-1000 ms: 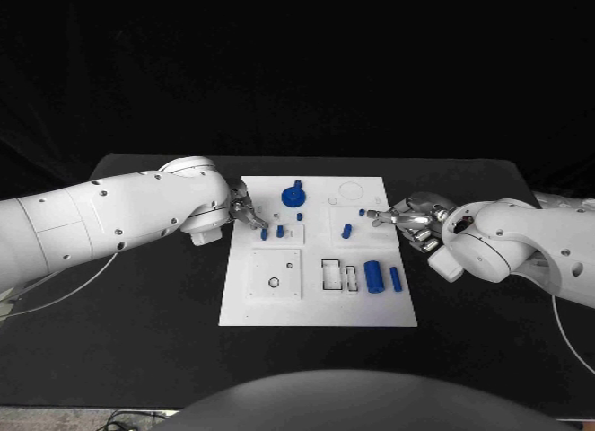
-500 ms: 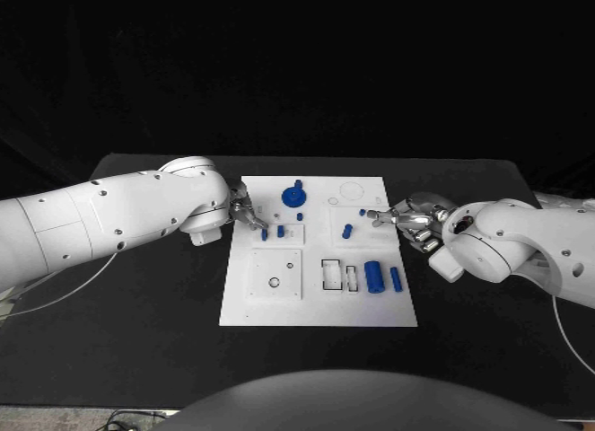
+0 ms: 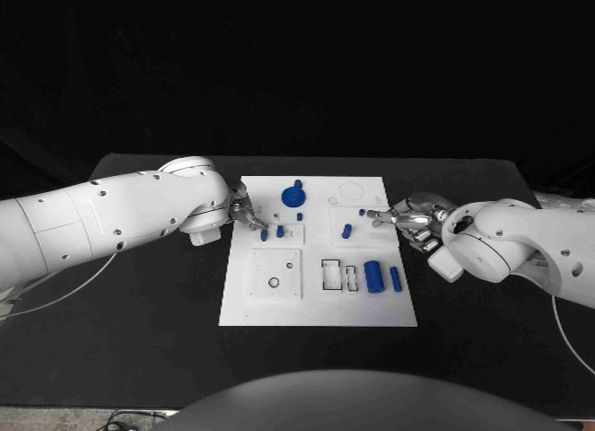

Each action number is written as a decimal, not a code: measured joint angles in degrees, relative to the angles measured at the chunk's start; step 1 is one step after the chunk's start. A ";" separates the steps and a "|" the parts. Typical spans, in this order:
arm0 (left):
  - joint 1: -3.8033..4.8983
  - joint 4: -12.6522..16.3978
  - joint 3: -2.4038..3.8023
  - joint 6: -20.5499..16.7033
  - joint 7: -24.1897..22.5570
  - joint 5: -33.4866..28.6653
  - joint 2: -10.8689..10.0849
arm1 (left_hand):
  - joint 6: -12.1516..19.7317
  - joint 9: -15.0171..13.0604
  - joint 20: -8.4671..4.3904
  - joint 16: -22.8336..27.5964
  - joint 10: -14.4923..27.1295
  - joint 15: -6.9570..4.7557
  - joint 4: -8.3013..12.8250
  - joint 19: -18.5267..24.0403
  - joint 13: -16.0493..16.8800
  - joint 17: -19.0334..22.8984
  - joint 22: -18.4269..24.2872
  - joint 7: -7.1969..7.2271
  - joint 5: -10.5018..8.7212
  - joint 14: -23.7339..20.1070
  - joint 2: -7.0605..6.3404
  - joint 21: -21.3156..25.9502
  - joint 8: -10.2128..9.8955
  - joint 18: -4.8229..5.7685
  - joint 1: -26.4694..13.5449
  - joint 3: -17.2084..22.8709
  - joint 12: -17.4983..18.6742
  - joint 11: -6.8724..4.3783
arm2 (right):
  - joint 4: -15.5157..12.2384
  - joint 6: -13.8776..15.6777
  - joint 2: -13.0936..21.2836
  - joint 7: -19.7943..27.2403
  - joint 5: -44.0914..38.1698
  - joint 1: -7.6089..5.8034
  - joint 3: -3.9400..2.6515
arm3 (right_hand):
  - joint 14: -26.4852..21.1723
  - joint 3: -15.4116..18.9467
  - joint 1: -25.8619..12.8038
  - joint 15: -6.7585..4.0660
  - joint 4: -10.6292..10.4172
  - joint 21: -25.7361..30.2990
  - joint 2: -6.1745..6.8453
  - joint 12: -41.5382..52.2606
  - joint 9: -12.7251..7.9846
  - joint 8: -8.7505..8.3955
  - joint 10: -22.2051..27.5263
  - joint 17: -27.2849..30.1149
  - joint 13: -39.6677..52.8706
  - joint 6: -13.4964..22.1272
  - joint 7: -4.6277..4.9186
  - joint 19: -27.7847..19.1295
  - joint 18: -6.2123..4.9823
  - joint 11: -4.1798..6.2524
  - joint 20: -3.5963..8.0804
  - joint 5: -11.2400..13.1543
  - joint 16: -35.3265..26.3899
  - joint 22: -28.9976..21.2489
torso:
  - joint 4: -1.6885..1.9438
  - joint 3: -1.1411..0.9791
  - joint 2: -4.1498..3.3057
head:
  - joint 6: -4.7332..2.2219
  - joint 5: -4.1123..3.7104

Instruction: Assemble the parts on the task board

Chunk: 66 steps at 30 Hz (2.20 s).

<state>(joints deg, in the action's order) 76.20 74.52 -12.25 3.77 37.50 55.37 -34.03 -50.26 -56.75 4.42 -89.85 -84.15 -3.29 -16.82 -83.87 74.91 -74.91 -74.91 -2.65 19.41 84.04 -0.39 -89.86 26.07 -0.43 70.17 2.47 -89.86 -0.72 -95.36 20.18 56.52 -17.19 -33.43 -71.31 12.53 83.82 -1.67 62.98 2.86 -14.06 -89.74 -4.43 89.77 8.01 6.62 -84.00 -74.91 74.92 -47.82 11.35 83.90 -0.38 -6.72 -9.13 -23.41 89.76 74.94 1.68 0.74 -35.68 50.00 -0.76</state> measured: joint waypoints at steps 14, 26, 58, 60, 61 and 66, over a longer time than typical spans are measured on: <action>0.00 0.05 -0.01 -2.08 -1.22 -0.03 -0.08 | 0.00 0.11 0.00 0.00 0.00 0.00 -0.07 0.00 0.00 0.00 0.00 0.00 0.87 0.00 0.48 0.00 0.00 0.00 -1.72 -2.14 0.00 0.00 | 0.03 0.00 -0.08 0.01 0.00 0.04 0.00 | 0.00 0.00 0.00 0.00 0.00 0.00 0.00 0.00 0.00 0.00 0.00 0.01 -0.01 0.00 0.00 0.00 0.00 0.00 0.00 0.00 0.00 -0.01 | 0.02 0.01 -0.01 | 0.00 0.09; 0.03 1.09 0.05 -4.49 -2.98 -0.26 -0.68 | 0.00 0.24 0.00 0.00 0.00 0.00 -0.08 0.00 0.00 0.01 0.00 0.00 6.18 0.00 -1.34 0.00 0.23 0.00 -7.54 -6.61 0.00 0.00 | 0.09 -0.01 -0.10 0.01 0.00 0.06 0.00 | 0.00 0.00 0.00 0.00 0.00 0.00 0.00 0.00 0.00 0.00 0.00 -0.04 -0.01 0.00 0.00 0.00 0.00 0.00 0.00 0.00 0.00 -0.02 | 0.02 -0.01 0.01 | 0.00 0.00; 0.34 2.37 0.21 -1.10 -1.56 0.25 -0.97 | 0.00 1.09 0.00 0.00 0.00 0.00 -0.17 0.00 0.00 -0.03 0.00 0.00 25.69 0.00 -4.54 0.00 0.23 0.00 -8.75 -6.32 0.00 0.00 | 0.09 -0.01 -0.05 -0.01 0.00 0.08 0.00 | 0.21 0.16 0.00 0.21 0.16 0.00 0.00 0.00 0.00 0.37 0.00 -0.02 -0.02 0.00 0.00 0.00 0.00 0.00 0.00 0.00 0.00 -0.04 | 0.03 0.01 -0.02 | 0.00 0.19; 0.34 2.31 0.21 -1.01 -1.54 0.26 -0.95 | 0.00 1.09 0.00 0.00 0.00 0.00 -0.17 0.00 0.00 -0.03 0.00 0.00 25.69 0.00 -4.54 0.00 0.22 0.00 -8.75 -6.32 0.00 0.00 | 0.09 -0.01 -0.04 -0.01 0.00 0.08 0.00 | 0.21 0.16 0.00 0.21 0.16 0.00 0.00 0.00 0.00 0.45 0.00 -0.02 -0.02 0.00 0.00 0.00 0.00 0.00 0.00 0.00 0.00 -0.04 | 0.03 0.01 -0.02 | 0.00 0.19; 0.34 2.28 0.21 -0.98 -1.53 0.26 -0.94 | 0.00 1.09 0.00 0.00 0.00 0.00 -0.17 0.00 0.00 -0.03 0.00 0.00 25.69 0.00 -4.54 0.00 0.23 0.00 -8.75 -6.32 0.00 0.00 | 0.09 -0.01 -0.03 -0.01 0.00 0.08 0.00 | 0.21 0.16 0.00 0.21 0.16 0.00 0.00 0.00 0.00 0.45 0.00 -0.02 -0.02 0.00 0.00 0.00 0.00 0.00 0.00 0.00 0.00 -0.04 | 0.03 0.01 -0.02 | 0.00 0.19; 0.34 2.12 0.18 -0.68 -1.52 0.26 -0.89 | 0.00 1.09 0.00 0.00 0.00 0.00 -0.17 0.00 0.00 -0.02 0.00 0.00 25.69 0.00 -4.78 0.00 0.22 0.00 -8.50 -6.33 0.00 0.00 | 0.07 -0.02 -0.01 -0.01 0.00 0.08 0.00 | 0.21 0.16 0.00 0.21 0.16 0.00 0.00 0.00 0.00 0.45 0.00 -0.01 -0.02 0.00 0.00 0.00 -0.01 0.00 0.00 0.00 0.00 -0.04 | 0.01 0.01 -0.02 | 0.00 0.14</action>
<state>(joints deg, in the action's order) 76.54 76.64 -12.07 3.09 35.98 55.63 -34.92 -50.26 -55.67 4.42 -89.86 -84.15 -3.29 -16.99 -83.87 74.91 -74.93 -74.91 -2.65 45.10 84.04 -5.17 -89.86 26.30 -0.43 61.67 -3.86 -89.86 -0.72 -95.29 20.16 56.51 -17.20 -33.43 -71.22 12.53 84.03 -1.51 62.98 3.07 -13.91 -89.74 -4.43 89.77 8.01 7.07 -84.00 -74.92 74.90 -47.82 11.35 83.90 -0.39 -6.72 -9.13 -23.41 89.76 74.91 1.69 0.75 -35.70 50.00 -0.62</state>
